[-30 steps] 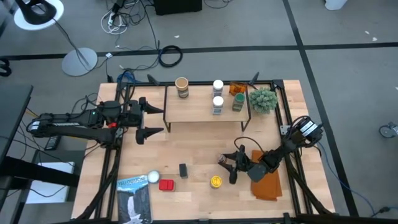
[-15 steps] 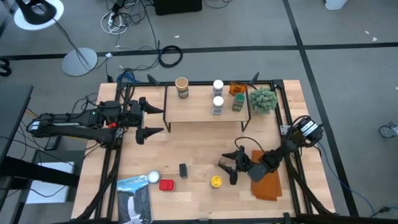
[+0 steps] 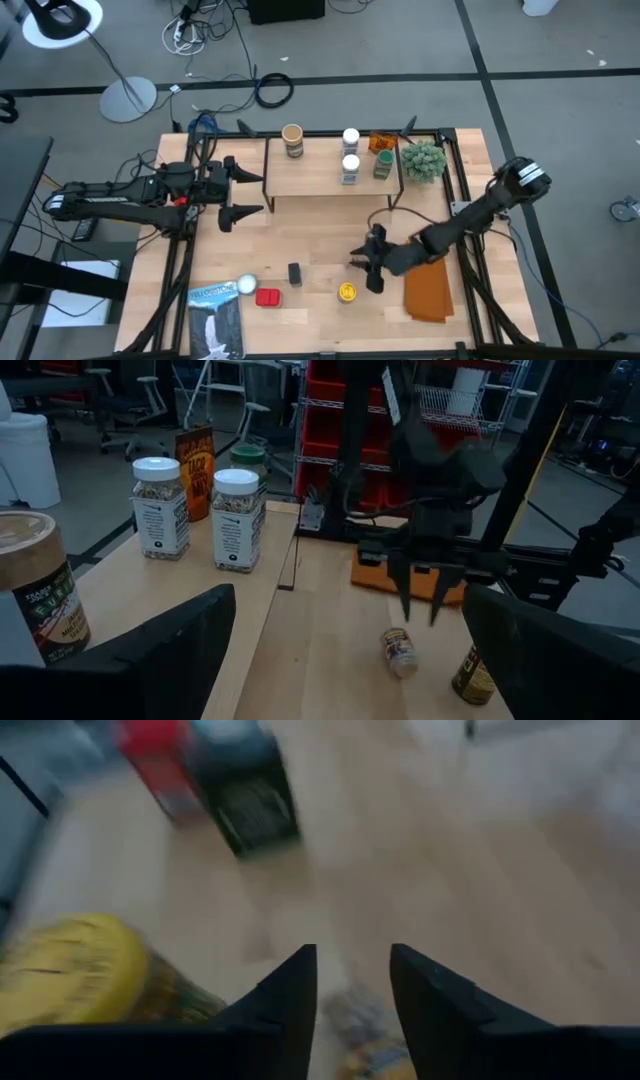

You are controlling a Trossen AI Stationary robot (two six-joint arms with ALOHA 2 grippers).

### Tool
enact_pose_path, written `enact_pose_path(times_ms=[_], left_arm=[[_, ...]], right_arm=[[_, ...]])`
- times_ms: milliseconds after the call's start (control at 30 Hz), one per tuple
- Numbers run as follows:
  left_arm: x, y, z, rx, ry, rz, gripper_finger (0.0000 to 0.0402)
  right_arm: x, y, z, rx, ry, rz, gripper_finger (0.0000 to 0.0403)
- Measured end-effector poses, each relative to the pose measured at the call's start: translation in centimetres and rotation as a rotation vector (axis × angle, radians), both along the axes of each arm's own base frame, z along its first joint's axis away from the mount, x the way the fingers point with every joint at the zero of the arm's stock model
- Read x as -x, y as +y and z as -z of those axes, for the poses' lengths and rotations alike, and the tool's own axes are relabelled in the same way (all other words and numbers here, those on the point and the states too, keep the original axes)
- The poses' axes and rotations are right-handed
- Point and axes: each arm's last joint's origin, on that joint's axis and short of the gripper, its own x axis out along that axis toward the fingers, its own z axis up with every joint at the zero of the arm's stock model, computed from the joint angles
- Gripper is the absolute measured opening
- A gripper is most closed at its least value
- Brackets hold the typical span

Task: Shelf spices
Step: Put the brown seasoning bottle on the shelf

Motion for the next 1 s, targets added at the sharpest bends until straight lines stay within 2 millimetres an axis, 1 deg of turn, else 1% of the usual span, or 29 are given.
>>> enact_pose_path(times_ms=[67,167,233,300,367,600,767,833,900,1000], left_arm=[[0.0,0.0,0.0,0.000,0.000,0.000,0.0396],[0.0,0.0,0.0,0.000,0.000,0.000,0.0396],[0.0,0.0,0.0,0.000,0.000,0.000,0.0396],[0.0,0.0,0.0,0.000,0.000,0.000,0.0396],[0.0,0.0,0.0,0.000,0.000,0.000,0.0396],[0.0,0.0,0.0,0.000,-0.001,0.000,0.0396],[0.0,0.0,0.0,0.000,0.000,0.000,0.0396],[0.0,0.0,0.0,0.000,0.000,0.000,0.0396],[0.0,0.0,0.0,0.000,-0.001,0.000,0.0396],[0.0,0.0,0.0,0.000,0.000,0.000,0.0396]], right_arm=[[-1.2,-0.8,-1.7,0.021,0.108,-0.005,0.0121],[-3.3,-1.7,-4.1,0.028,0.185,-0.024,0.0119],[-4.8,-2.2,-5.3,0.021,0.234,-0.057,0.0123],[-6.3,-2.5,-6.3,0.018,0.286,-0.126,0.0131],[-7.7,-2.6,-6.8,0.034,0.343,-0.174,0.0144],[-11.6,-2.4,-7.2,0.154,0.558,-0.265,0.0205],[-13.1,-2.7,-7.2,0.169,0.692,-0.275,0.0250],[-13.3,-2.8,-6.7,0.140,0.765,-0.320,0.0265],[-13.5,-2.7,-5.7,0.101,0.822,-0.376,0.0275],[-13.8,-2.5,-4.1,0.073,0.885,-0.425,0.0279]])
